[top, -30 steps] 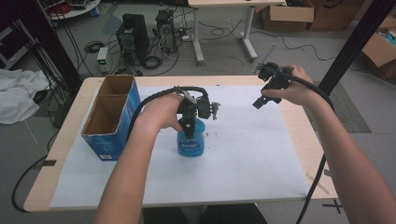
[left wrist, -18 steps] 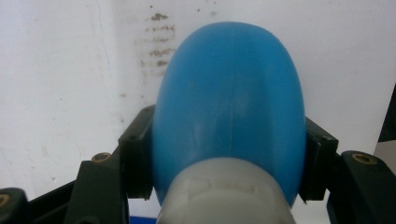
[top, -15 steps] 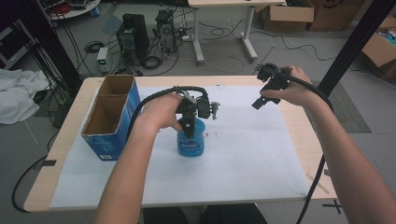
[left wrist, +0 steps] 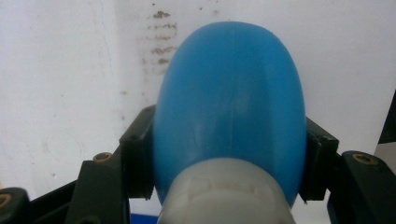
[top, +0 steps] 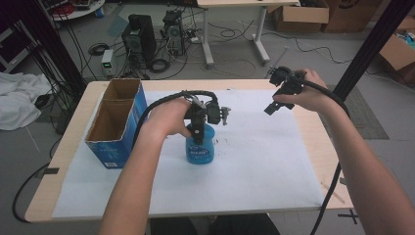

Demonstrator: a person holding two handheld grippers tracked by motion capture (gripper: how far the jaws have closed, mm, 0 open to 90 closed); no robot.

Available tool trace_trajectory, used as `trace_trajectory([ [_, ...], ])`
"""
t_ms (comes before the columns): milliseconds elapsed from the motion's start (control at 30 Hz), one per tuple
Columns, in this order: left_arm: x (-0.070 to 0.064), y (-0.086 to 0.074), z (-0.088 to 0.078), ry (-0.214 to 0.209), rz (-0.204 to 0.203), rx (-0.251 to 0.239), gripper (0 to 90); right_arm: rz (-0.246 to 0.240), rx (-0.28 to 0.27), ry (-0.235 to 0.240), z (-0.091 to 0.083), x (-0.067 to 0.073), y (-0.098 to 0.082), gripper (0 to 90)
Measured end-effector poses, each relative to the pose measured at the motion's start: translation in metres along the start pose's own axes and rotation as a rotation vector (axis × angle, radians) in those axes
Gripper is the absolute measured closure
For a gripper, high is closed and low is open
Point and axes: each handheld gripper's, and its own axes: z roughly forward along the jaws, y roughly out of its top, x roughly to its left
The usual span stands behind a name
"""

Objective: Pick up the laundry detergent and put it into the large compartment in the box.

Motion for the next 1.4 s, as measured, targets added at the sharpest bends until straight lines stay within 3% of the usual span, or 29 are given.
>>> trace_trajectory([
  [200, 0.000, -0.005, -0.009, 0.012, -0.045, -0.014, 38.2, 0.003, 0.001, -0.002, 0.000, 0.001, 0.000, 26.4],
  [300, 0.001, -0.009, -0.019, 0.000, -0.100, -0.017, 38.2, 0.003, 0.004, -0.003, -0.001, 0.002, 0.000, 26.4],
  [333, 0.001, -0.009, -0.019, 0.000, -0.100, -0.017, 38.2, 0.003, 0.004, -0.003, 0.000, 0.002, 0.000, 26.4],
  [367, 0.003, -0.011, -0.027, -0.008, -0.139, -0.010, 38.2, 0.003, 0.005, -0.003, 0.000, 0.002, 0.001, 26.4],
  [400, 0.003, -0.011, -0.027, -0.008, -0.139, -0.010, 38.2, 0.003, 0.005, -0.003, 0.000, 0.002, 0.001, 26.4],
  [467, 0.005, -0.016, -0.039, -0.018, -0.211, -0.004, 38.2, 0.001, 0.006, -0.004, -0.001, 0.003, 0.001, 26.5],
  [500, 0.005, -0.016, -0.039, -0.018, -0.211, -0.004, 38.2, 0.001, 0.006, -0.004, -0.001, 0.003, 0.001, 26.5],
  [567, 0.008, -0.023, -0.053, -0.014, -0.300, -0.008, 38.2, -0.003, 0.003, -0.006, -0.001, 0.004, 0.001, 26.5],
  [600, 0.008, -0.023, -0.053, -0.014, -0.300, -0.008, 38.2, -0.003, 0.003, -0.006, -0.001, 0.004, 0.001, 26.5],
  [700, 0.014, -0.038, -0.071, -0.014, -0.454, -0.023, 38.2, 0.000, 0.004, -0.006, -0.001, 0.005, 0.000, 26.6],
  [733, 0.016, -0.041, -0.075, -0.017, -0.480, -0.020, 38.2, 0.001, 0.003, -0.005, -0.001, 0.006, 0.000, 26.6],
  [767, 0.018, -0.046, -0.080, -0.020, -0.532, -0.026, 38.2, 0.002, 0.004, -0.005, -0.001, 0.006, 0.000, 26.6],
  [800, 0.018, -0.046, -0.080, -0.020, -0.532, -0.026, 38.2, -0.001, 0.003, -0.005, -0.002, 0.006, 0.000, 26.5],
  [833, 0.021, -0.054, -0.088, -0.024, -0.593, -0.022, 38.2, -0.002, 0.002, -0.005, -0.002, 0.006, 0.000, 26.6],
  [867, 0.023, -0.058, -0.092, -0.025, -0.630, -0.021, 38.2, -0.002, 0.002, -0.005, -0.002, 0.006, 0.000, 26.6],
  [900, 0.023, -0.058, -0.092, -0.025, -0.630, -0.021, 38.2, -0.002, 0.002, -0.005, -0.002, 0.006, 0.000, 26.6],
  [933, 0.026, -0.068, -0.101, -0.024, -0.698, -0.018, 38.2, -0.003, -0.001, -0.005, -0.003, 0.006, -0.001, 26.6],
  [1067, 0.030, -0.088, -0.117, 0.003, -0.842, -0.011, 38.2, -0.003, -0.001, -0.006, -0.003, 0.006, -0.002, 26.6],
  [1200, 0.034, -0.108, -0.132, 0.031, -0.970, -0.034, 38.3, 0.001, -0.002, -0.005, -0.003, 0.005, -0.003, 26.6],
  [1233, 0.034, -0.108, -0.132, 0.031, -0.970, -0.034, 38.3, 0.001, -0.001, -0.005, -0.003, 0.005, -0.003, 26.7],
  [1267, 0.035, -0.119, -0.139, 0.035, -1.044, -0.059, 38.3, 0.003, -0.003, -0.005, -0.003, 0.005, -0.003, 26.7],
  [1300, 0.036, -0.125, -0.143, 0.036, -1.080, -0.074, 38.3, 0.001, -0.004, -0.005, -0.003, 0.004, -0.004, 26.7],
  [1333, 0.036, -0.125, -0.143, 0.036, -1.080, -0.074, 38.3, 0.002, -0.003, -0.004, -0.003, 0.004, -0.004, 26.7],
  [1367, 0.037, -0.137, -0.150, 0.039, -1.151, -0.099, 38.3, 0.004, -0.003, -0.003, -0.003, 0.004, -0.004, 26.6],
  [1400, 0.037, -0.142, -0.153, 0.044, -1.189, -0.108, 38.3, 0.003, -0.004, -0.004, -0.003, 0.004, -0.004, 26.7],
])
